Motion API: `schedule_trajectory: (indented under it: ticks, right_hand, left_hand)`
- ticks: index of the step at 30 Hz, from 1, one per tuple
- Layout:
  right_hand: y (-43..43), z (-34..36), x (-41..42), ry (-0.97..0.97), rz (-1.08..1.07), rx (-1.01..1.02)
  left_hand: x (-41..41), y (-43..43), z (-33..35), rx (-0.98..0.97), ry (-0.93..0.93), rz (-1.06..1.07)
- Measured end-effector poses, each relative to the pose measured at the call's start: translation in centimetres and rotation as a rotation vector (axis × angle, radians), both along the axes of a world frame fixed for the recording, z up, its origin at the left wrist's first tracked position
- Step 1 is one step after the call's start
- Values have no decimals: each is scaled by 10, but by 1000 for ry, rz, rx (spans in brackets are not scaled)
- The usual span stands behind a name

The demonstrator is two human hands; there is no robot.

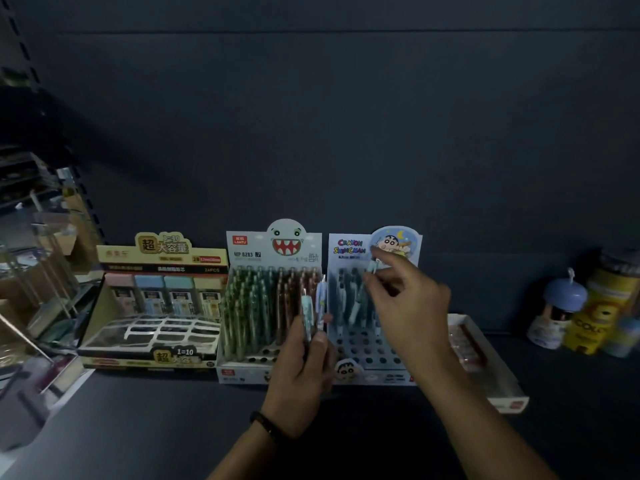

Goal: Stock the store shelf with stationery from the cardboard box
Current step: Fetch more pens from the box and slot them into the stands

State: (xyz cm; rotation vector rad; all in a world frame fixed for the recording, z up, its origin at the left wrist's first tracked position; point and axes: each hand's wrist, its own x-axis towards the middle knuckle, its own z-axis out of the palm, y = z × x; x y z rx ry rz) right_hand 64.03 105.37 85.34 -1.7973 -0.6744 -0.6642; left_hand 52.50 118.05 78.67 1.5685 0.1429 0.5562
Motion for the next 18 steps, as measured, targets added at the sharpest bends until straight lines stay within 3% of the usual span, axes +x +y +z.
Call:
schedule_trajectory:
  ticks: [5, 14, 18]
  right_hand:
    - [6, -12, 4, -182, -42, -121]
    - [11, -18, 4, 9, -7, -341]
    - [8, -7, -1, 57, 37, -421]
  left_hand:
    - [-3, 3, 0, -162, 50, -87]
    - [-3, 2, 1, -11, -63, -138]
    - [-2, 2, 2, -49, -63, -173]
